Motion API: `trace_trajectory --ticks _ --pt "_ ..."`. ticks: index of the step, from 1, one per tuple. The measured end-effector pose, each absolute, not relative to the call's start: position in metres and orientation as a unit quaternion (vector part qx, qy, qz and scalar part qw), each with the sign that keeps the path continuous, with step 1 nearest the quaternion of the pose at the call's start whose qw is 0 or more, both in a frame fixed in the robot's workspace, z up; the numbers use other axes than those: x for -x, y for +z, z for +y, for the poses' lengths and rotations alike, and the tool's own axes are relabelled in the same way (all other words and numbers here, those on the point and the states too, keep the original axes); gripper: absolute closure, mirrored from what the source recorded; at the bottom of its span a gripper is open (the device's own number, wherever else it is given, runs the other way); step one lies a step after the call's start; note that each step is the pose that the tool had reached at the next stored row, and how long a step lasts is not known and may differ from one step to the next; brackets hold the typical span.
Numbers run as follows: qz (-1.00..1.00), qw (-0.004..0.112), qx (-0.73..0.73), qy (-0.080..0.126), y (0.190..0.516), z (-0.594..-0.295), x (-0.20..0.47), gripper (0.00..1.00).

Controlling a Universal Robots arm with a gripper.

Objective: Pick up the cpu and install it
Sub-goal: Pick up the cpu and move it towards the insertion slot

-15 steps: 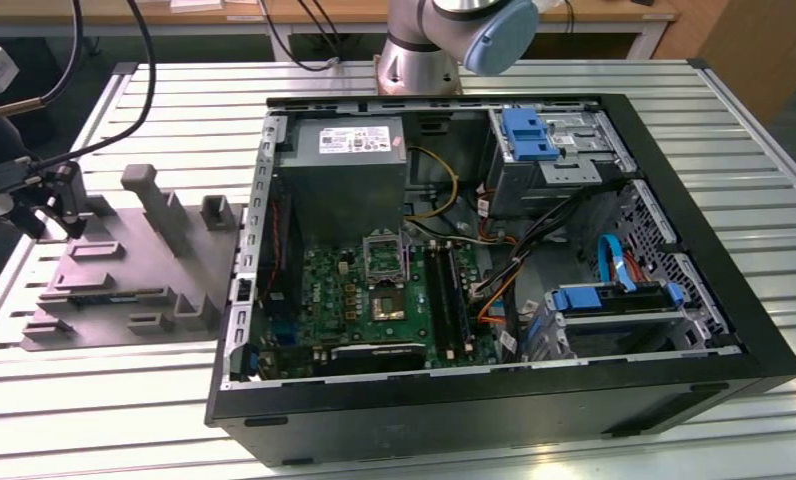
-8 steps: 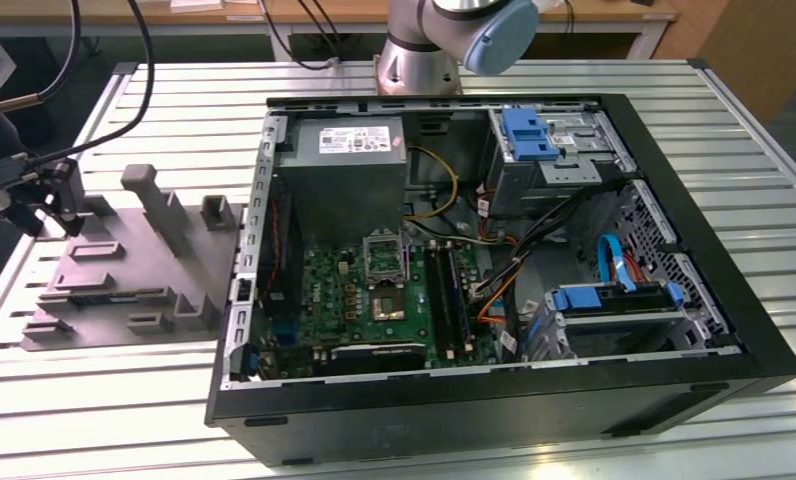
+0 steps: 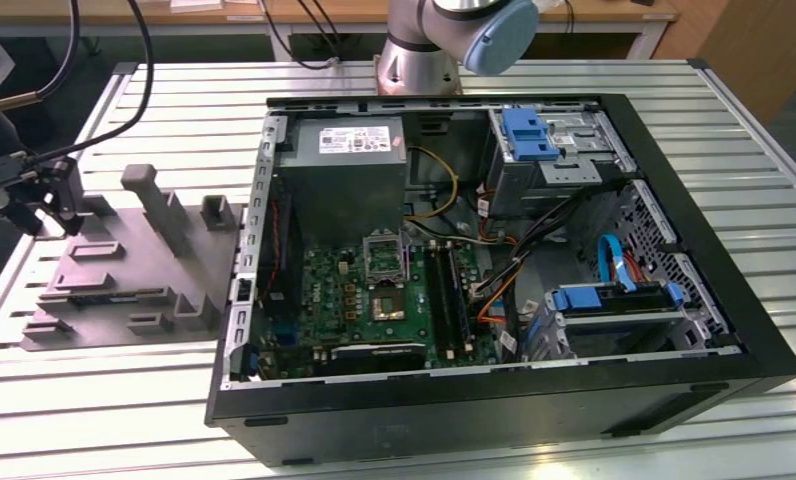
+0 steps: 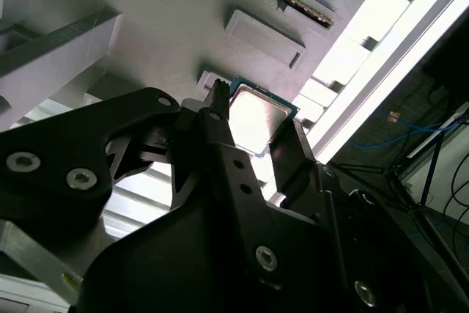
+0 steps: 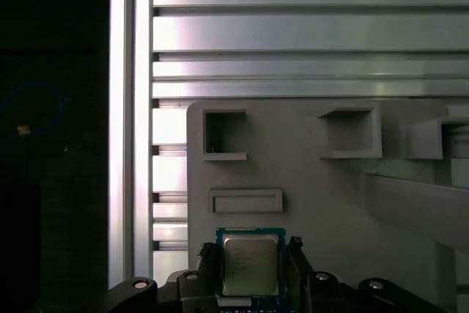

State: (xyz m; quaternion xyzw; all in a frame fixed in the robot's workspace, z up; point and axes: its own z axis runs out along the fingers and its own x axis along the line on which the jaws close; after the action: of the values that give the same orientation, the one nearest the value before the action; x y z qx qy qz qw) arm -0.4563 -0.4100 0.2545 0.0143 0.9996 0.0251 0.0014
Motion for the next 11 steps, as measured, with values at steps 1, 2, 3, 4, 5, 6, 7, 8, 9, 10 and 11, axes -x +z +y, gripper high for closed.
trace_trajectory --ticks 1,2,3,4,5,6,7,8,9,10,11 --pt "1.0 0.001 -0.014 0.025 0.2548 -0.41 0.4564 0.53" --pt "1.0 0.001 -0.014 0.025 0.2549 -0.41 0.4564 0.53" --pt "1.0 0.001 -0.014 0.025 0.255 -0.41 0.4564 0.53" --pt "1.0 0.001 -0.014 0.025 0.2552 -0.41 0.4563 0.53" --pt "1.0 0.001 -0.014 0.025 0.2554 -0.41 0.4564 0.53" --pt "1.0 0.001 -0.014 0.025 0.2557 -0.41 0.4564 0.53" --pt "1.0 0.001 -0.014 0.025 0.2561 -0.41 0.4564 0.53" --pt "1.0 0.001 -0.014 0.025 0.2564 -0.41 0.4564 0.53" --pt "1.0 0.001 -0.014 0.025 0.2567 -0.41 0.4564 0.53" --pt "1.0 0.001 -0.014 0.025 0.257 -0.41 0.4564 0.53" --pt "1.0 0.001 -0.014 0.025 0.2573 -0.41 0.4564 0.53"
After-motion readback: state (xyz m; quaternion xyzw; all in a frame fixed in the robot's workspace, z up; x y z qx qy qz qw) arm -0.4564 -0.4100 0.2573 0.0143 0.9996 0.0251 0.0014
